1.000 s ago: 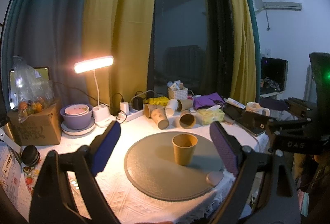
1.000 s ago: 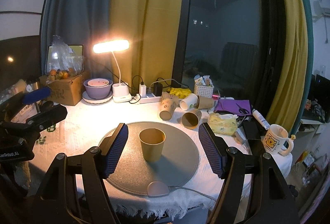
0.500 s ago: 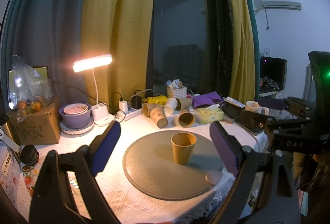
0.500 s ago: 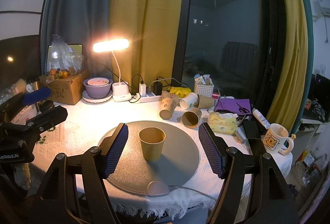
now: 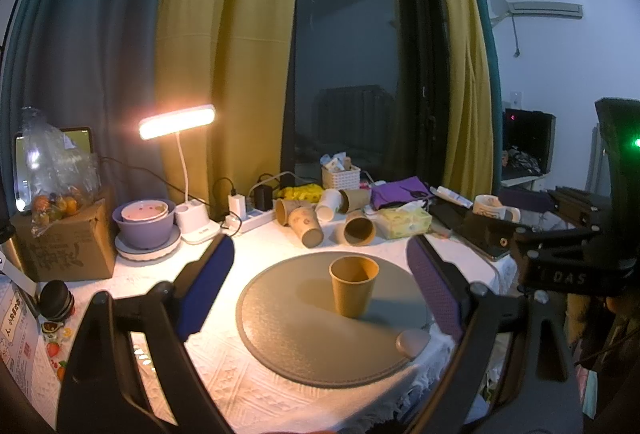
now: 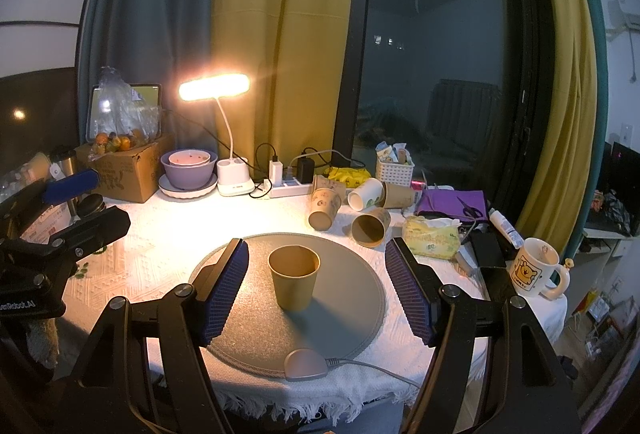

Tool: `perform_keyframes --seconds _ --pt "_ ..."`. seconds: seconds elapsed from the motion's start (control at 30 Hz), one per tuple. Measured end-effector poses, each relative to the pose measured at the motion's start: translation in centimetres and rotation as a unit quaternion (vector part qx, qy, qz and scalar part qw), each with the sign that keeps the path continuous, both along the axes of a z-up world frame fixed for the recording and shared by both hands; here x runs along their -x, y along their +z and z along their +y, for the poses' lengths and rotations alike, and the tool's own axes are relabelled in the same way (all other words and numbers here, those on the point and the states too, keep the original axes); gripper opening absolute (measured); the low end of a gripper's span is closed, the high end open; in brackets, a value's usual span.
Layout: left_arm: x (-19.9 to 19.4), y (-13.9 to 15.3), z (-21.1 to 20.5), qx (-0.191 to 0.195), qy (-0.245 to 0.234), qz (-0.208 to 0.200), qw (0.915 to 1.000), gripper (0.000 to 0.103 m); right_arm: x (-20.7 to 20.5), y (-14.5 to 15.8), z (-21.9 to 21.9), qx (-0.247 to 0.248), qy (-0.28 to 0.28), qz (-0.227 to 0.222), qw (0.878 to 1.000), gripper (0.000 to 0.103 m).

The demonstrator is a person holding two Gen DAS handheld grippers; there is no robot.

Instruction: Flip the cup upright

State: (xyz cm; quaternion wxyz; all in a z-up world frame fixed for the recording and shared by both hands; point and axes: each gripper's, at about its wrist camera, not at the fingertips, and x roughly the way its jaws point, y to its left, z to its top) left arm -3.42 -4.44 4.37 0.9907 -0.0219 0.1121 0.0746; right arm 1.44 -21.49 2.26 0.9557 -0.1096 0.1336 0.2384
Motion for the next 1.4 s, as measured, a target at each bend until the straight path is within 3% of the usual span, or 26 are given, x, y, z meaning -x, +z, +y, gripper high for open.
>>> perform_keyframes --seconds 1.4 --pt "-0.09 -0.12 -0.56 0.0 -0.004 0.003 1.0 0.089 -0.08 0.05 0.01 0.0 0.0 0.001 1.0 0.074"
